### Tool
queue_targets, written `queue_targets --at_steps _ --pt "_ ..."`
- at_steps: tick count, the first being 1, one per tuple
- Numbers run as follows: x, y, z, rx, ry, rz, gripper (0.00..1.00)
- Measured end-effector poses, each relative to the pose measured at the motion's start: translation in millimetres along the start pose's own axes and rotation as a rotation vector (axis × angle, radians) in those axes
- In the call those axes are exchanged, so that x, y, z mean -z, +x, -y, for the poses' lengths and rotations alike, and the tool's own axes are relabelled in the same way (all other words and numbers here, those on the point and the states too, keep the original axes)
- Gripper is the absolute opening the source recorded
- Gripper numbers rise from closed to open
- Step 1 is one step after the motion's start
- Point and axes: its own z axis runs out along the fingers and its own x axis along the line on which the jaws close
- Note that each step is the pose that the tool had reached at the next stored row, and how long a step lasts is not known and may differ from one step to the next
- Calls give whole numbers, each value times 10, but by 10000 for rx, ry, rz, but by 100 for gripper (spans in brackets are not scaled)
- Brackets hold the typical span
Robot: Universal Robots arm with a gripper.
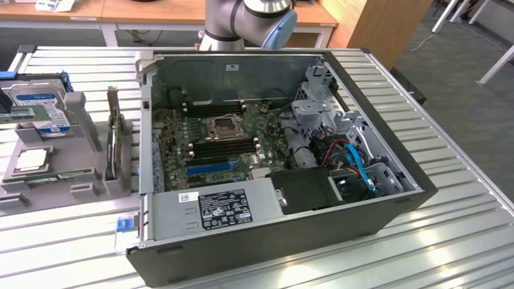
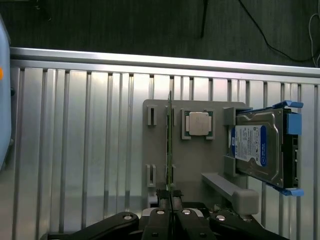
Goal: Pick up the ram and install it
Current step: 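Pick up the ram and move it above insertion slot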
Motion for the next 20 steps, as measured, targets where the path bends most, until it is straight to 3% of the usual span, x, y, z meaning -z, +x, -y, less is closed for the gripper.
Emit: queue_targets --at_steps 7,20 --pt "2 0 36 0 -1 0 11" --pt "9 1 209 -2 -25 0 11"
